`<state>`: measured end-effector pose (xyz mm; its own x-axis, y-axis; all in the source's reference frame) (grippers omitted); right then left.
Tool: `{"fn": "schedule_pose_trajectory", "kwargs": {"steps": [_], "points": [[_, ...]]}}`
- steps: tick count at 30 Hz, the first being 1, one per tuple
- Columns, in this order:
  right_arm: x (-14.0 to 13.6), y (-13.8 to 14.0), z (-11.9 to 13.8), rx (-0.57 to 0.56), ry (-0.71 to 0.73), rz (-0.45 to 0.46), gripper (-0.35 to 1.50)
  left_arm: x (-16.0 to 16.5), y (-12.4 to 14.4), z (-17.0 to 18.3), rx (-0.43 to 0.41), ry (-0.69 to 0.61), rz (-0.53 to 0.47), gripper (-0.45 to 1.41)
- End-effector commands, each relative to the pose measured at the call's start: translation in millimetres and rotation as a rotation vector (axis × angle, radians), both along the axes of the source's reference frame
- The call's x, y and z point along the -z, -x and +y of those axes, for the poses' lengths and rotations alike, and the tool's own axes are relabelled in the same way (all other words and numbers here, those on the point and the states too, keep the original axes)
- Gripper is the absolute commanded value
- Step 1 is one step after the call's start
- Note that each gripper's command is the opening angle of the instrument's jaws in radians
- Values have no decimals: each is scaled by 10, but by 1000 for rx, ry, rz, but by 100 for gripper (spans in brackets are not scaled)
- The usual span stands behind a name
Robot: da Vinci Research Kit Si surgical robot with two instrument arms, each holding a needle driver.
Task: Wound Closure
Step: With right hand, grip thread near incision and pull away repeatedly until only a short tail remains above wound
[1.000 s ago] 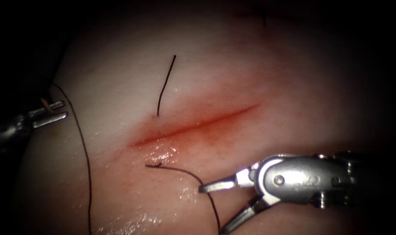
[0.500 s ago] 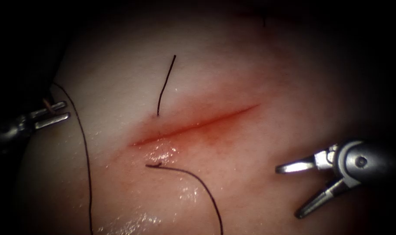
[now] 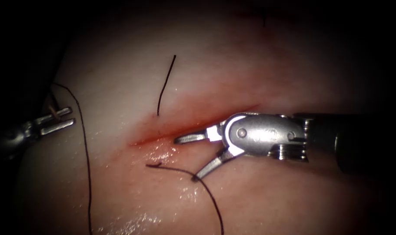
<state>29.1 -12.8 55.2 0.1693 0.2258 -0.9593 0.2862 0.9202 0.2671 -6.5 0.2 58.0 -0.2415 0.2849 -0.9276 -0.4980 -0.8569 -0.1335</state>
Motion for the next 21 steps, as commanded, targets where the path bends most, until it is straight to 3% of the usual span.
{"fn": "schedule_pose_trajectory", "kwargs": {"steps": [1,4,11,12,13,14,21], "points": [[-9,-22,-3,7,-3,7,111,-6,5,1,1,2,-1,-45],[-18,-37,-8,24,-10,5,108,-7,5,-1,-1,4,-3,-45],[-40,-51,-11,61,-34,-11,71,-7,5,-4,-6,11,1,-45],[-41,-51,-11,65,-38,-10,54,-7,5,-4,-6,12,1,-45],[-42,-50,-12,74,-53,-12,21,-7,5,-4,-5,12,1,-45],[-42,-48,-13,98,-76,-8,-35,-7,5,-4,-5,12,1,-45],[-29,-31,-24,175,-89,-30,-35,-7,5,-4,-8,10,3,-45]]}}
